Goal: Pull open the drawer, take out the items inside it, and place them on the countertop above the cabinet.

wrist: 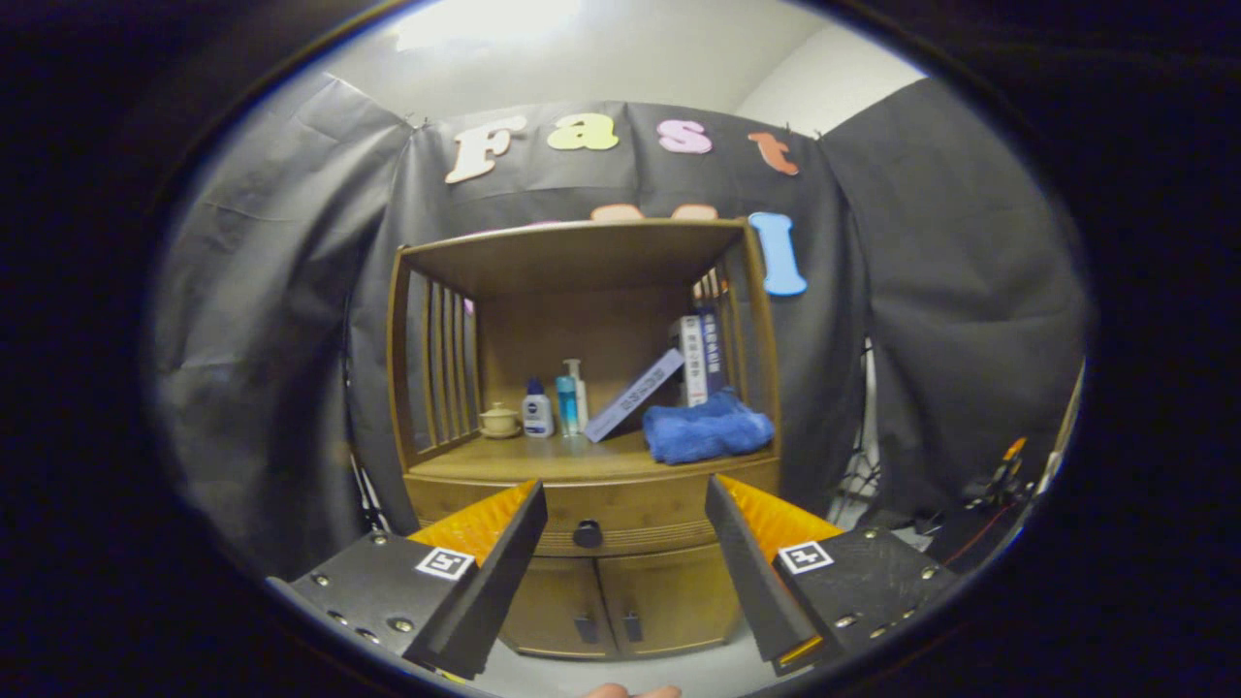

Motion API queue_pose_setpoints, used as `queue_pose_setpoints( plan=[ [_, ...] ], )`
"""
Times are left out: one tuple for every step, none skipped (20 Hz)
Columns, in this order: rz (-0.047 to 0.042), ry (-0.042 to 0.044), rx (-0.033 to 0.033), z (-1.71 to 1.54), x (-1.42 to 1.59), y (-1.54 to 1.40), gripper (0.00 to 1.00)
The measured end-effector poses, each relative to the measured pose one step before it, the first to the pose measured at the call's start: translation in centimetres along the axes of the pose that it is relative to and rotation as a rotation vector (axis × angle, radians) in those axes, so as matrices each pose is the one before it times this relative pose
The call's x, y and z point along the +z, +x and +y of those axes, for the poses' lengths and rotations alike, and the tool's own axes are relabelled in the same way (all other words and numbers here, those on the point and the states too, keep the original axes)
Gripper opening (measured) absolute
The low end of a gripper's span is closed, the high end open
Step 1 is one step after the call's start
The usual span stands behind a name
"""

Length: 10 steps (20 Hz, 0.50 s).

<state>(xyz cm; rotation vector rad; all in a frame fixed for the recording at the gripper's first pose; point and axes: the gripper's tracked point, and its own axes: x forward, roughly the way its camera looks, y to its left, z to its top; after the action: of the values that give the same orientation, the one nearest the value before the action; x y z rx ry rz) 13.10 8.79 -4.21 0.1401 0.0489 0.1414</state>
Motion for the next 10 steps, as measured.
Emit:
queue_pose_setpoints(
  plan=[
    [0.01638, 0.01331, 0.00933, 0.722, -1.297, 1.968, 0.96],
    [0.02004, 0.00567, 0.00534, 0.505, -1.301, 1.655, 0.95],
    [0.02587, 0.00945, 0.00866, 0.635, -1.321, 1.652, 0.94],
    [0.02091, 0.00825, 0.01159, 0.615, -1.304, 1.390, 0.93],
    [0.01537, 0.00344, -0.00697, 0.172, -0.994, 1.687, 0.92],
    [0.02232, 0.00042, -0.01490, -0.134, -1.307, 1.573, 0.92],
    [0.02596, -0.00680, -0.01739, -0.239, -1.108, 1.350, 0.91],
    [0.02825, -0.01241, -0.02258, -0.289, -1.212, 1.247, 0.90],
    [0.04102, -0.02036, -0.02021, -0.285, -1.383, 1.276, 0.87],
    [0.03003, -0.01746, -0.00757, 0.088, -0.946, 0.991, 0.84]
  ],
)
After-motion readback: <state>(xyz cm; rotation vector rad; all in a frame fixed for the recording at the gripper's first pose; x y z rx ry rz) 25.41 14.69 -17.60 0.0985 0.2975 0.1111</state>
